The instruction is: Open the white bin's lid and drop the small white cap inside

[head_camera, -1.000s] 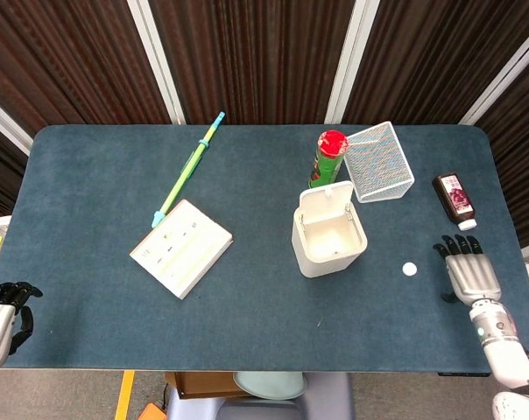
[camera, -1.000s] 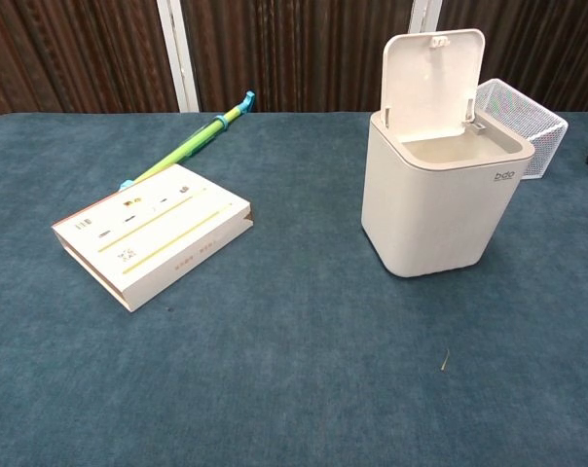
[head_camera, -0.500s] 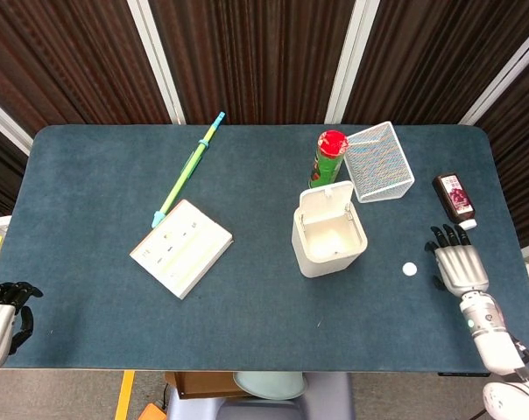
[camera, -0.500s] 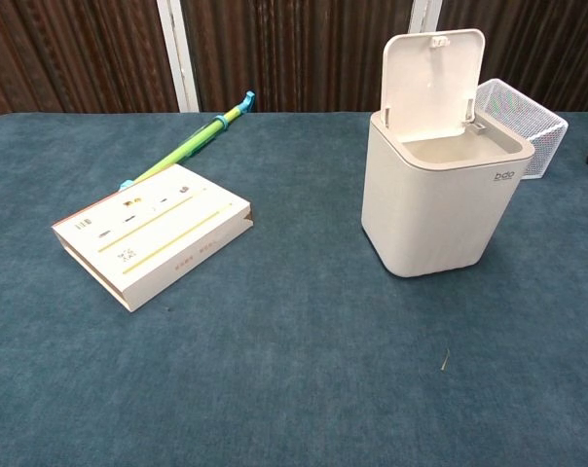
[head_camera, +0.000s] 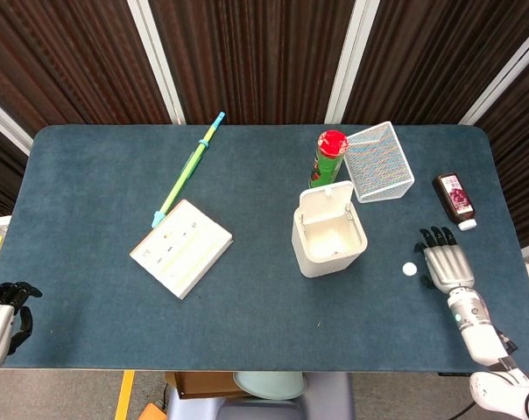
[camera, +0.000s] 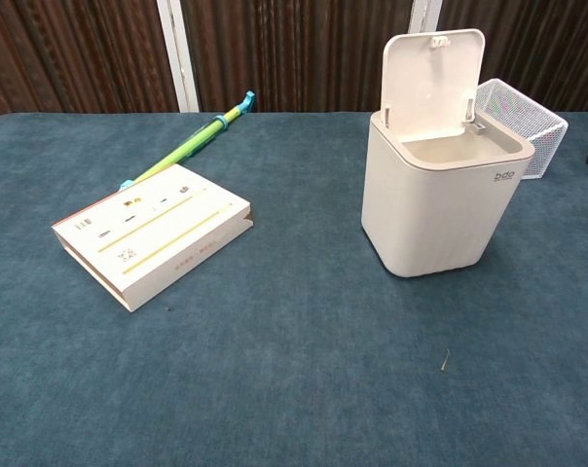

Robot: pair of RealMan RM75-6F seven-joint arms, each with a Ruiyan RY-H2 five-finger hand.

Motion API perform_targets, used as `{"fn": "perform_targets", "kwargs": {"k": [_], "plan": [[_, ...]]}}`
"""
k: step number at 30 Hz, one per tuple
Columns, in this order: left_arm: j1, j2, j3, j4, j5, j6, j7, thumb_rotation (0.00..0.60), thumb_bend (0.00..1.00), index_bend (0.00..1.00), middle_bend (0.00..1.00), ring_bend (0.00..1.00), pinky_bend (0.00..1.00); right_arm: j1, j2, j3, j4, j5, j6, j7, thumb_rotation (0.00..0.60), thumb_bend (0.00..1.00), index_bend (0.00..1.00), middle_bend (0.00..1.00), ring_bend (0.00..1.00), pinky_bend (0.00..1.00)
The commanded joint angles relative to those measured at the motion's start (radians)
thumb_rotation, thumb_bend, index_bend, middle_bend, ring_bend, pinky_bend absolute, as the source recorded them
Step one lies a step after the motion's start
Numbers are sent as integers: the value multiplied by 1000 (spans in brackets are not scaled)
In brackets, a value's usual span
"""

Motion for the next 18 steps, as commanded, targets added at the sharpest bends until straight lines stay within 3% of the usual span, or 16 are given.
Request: {"fn": "perform_targets", "kwargs": {"k": [1, 18], "plan": [[0, 0, 0, 0, 0, 0, 0, 600, 730, 423, 357, 293, 520, 2, -7, 2, 7, -4, -7, 6, 600, 363, 469, 194, 64, 138], [1, 0, 1, 1, 5, 3, 1, 600, 730, 423, 357, 292, 520, 4, -31, 4, 37, -15, -42, 21, 600, 363, 471, 194, 64, 138]]}}
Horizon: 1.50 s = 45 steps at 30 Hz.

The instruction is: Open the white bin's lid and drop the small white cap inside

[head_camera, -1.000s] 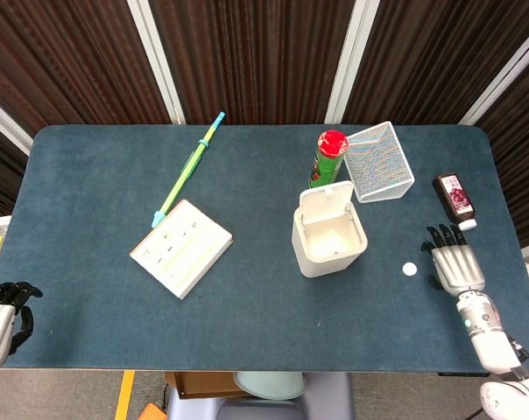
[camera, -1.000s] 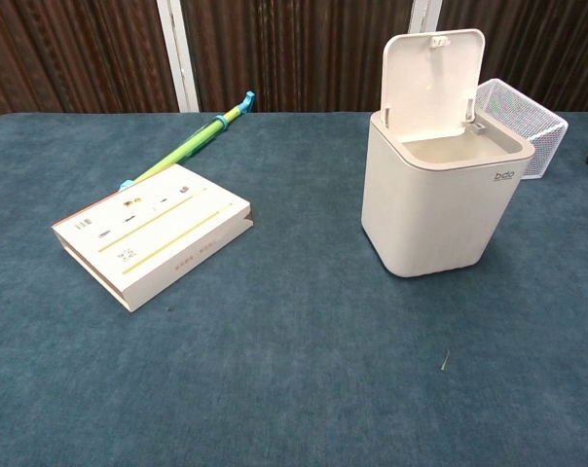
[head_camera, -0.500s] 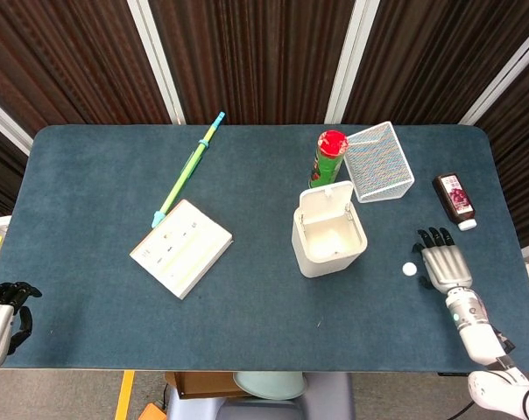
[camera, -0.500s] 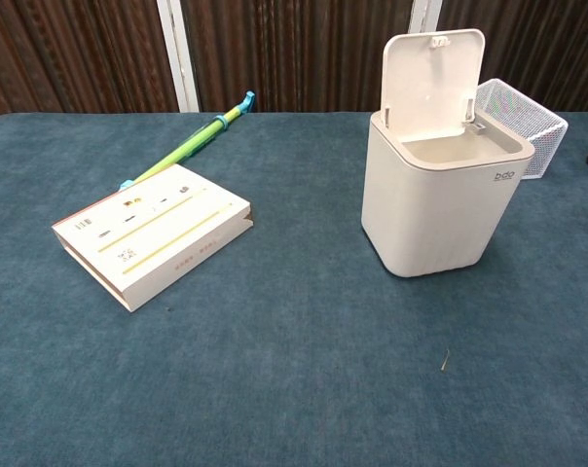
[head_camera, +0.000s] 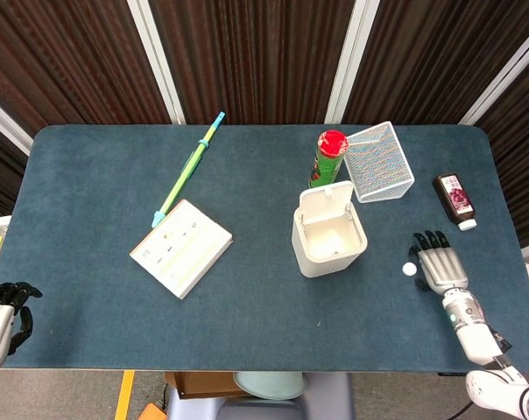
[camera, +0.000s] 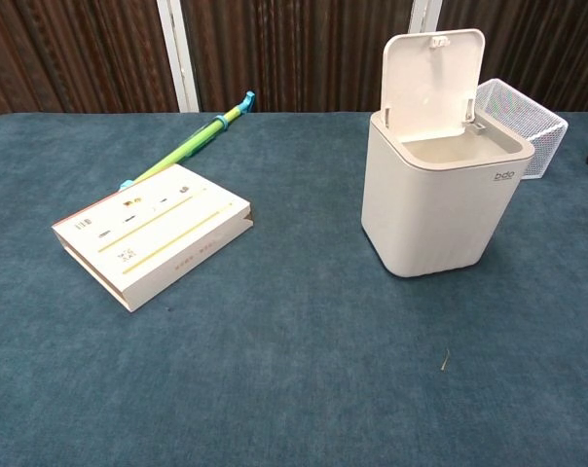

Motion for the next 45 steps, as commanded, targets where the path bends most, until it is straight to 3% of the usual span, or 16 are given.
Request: {"fn": "perform_targets", "kwargs": {"k": [1, 45], "plan": [[0, 0, 0, 0, -1, 0, -1, 600, 731, 423, 357, 293, 520, 1, -7, 1, 8, -4, -3, 6, 600, 363, 472, 194, 64, 138], [1, 0, -3, 1, -2, 3, -3, 600, 730, 423, 358, 293, 520, -1, -43, 9, 61, -28, -19, 12, 600, 367, 536, 194, 64, 180]]}}
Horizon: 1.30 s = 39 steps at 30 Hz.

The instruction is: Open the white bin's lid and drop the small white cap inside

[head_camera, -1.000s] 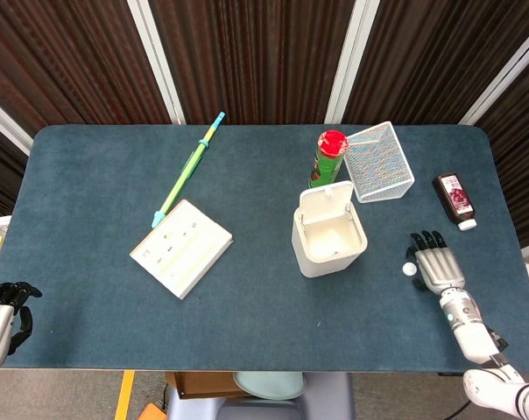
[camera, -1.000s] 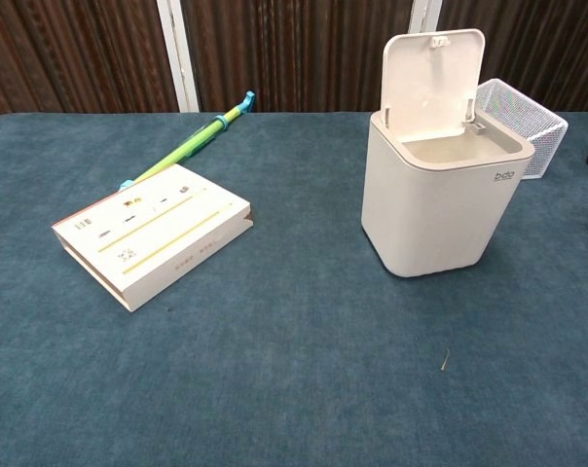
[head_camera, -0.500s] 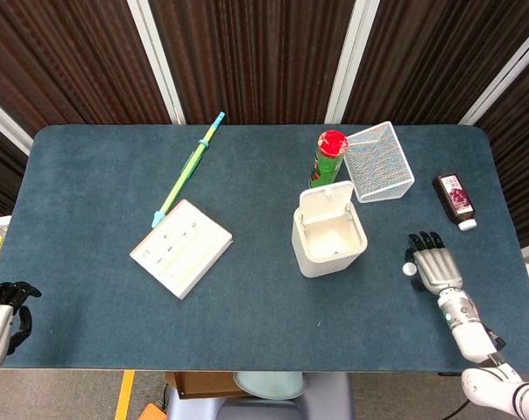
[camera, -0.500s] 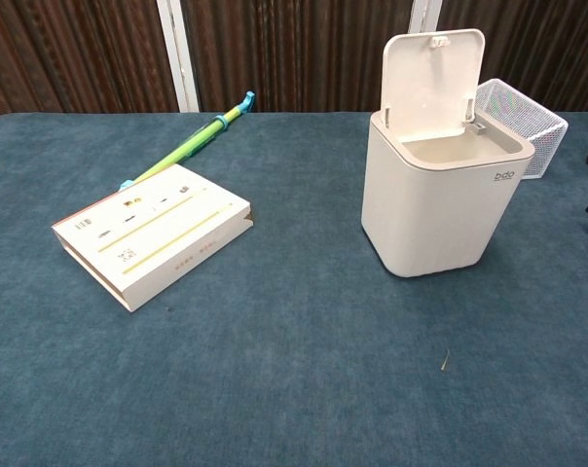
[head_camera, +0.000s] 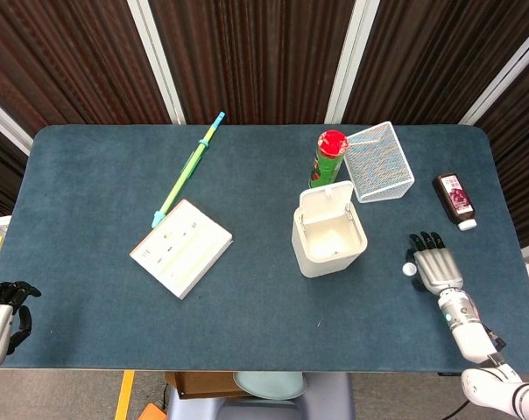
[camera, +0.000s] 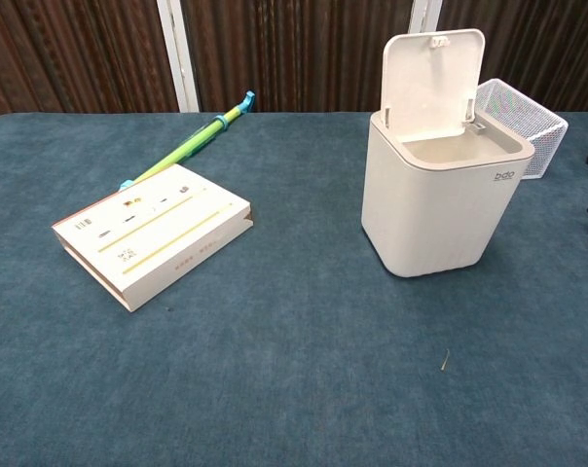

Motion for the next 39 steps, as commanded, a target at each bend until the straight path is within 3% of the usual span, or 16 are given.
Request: {"fn": "perform_targets", "kwargs": {"k": [1, 27, 32, 39], "plan": [[0, 0, 0, -1, 0, 0, 0, 600, 730, 423, 357, 292, 520, 0, -1, 0, 1, 0, 0, -1, 600, 368, 540, 194, 64, 182], [0, 1, 0, -1, 1, 0, -2, 600, 730, 423, 357, 293, 520, -20, 27, 5, -36, -30, 59, -8, 600, 432, 632, 245, 82, 230], [1, 3, -1, -3, -2, 1, -11, 600, 729, 423, 357, 293, 520, -67, 99, 11, -150, -58, 186, -45, 600, 433, 633, 245, 82, 232], [-1, 1, 1, -1, -1, -4, -5, 600, 730, 423, 357, 293, 520, -188, 261, 4, -449, -135, 453, -119, 600, 434, 634, 247, 100, 238]]}}
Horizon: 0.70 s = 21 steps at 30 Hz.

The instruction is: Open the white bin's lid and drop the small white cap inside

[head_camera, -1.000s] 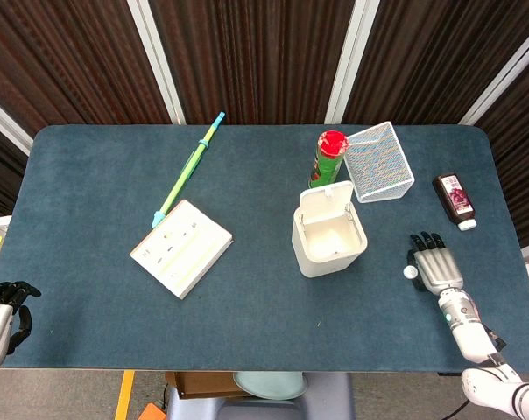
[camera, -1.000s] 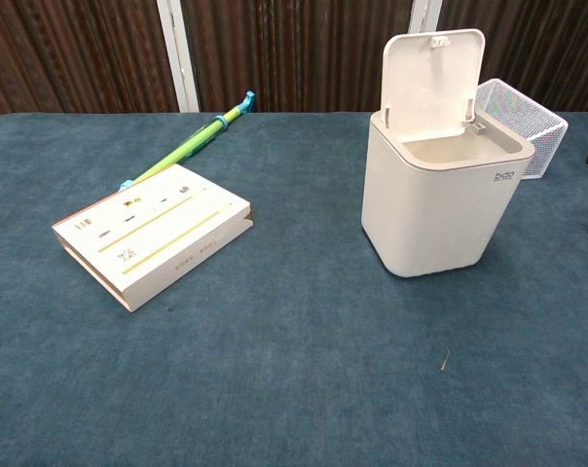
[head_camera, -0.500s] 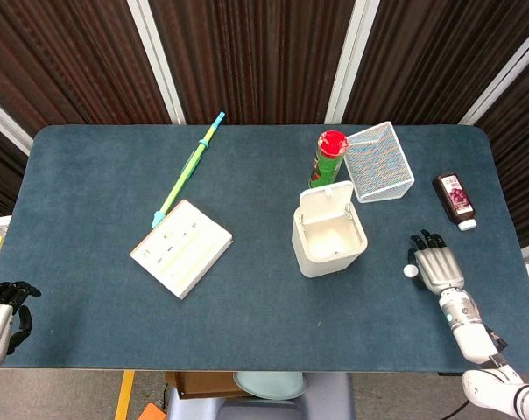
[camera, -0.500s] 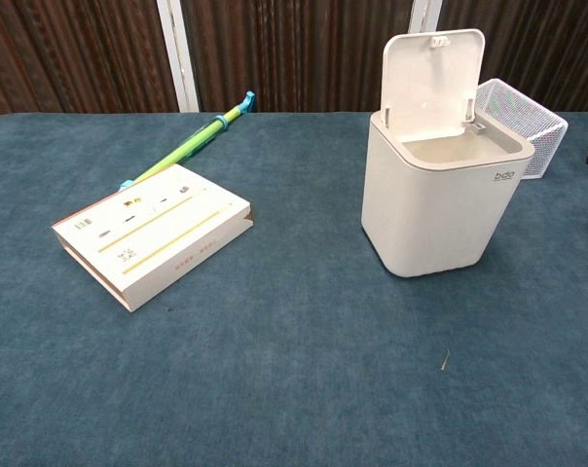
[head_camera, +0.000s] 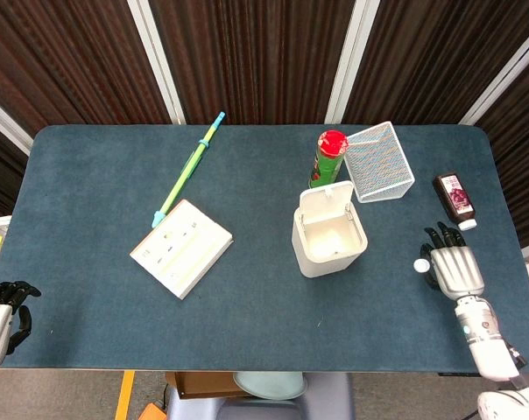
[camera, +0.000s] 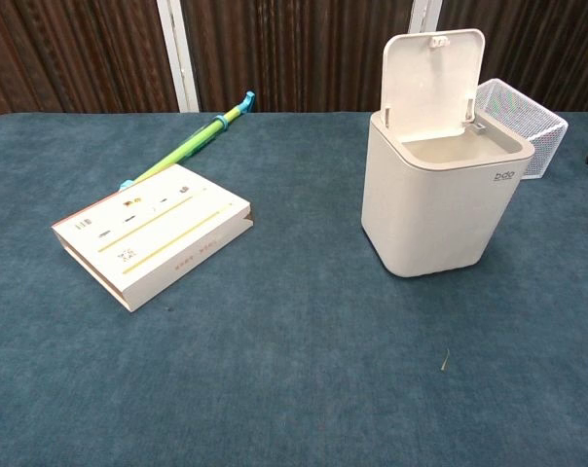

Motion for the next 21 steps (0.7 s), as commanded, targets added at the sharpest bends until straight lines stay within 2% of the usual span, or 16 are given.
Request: {"fn": "perform_targets", "kwargs": {"k": [1, 4, 9, 14, 21], "plan": [[-1, -1, 1, 0, -2, -4, 4, 600, 730, 423, 357, 293, 521, -98, 122, -8, -201, -75, 189, -60, 600, 433, 634, 247, 104, 239], [-2, -3, 1, 0, -5, -7, 8, 600, 730, 423, 357, 293, 521, -126, 161, -15, -270, -119, 246, -63, 600, 433, 634, 247, 105, 239], [-2, -3, 1, -1, -8, -10, 13, 600, 730, 423, 357, 293, 521, -126, 176, 2, -311, -155, 269, -45, 600, 434, 634, 248, 105, 239], [-3, -3, 2, -1, -9, -11, 14, 600, 730, 423, 357, 292, 521, -74, 154, 41, -321, -139, 201, -31, 600, 434, 634, 248, 105, 239], [-3, -3, 4, -1, -6, -13, 14, 600, 729, 423, 357, 293, 521, 24, 77, 94, -296, -111, 91, -25, 600, 433, 634, 248, 105, 239]]}}
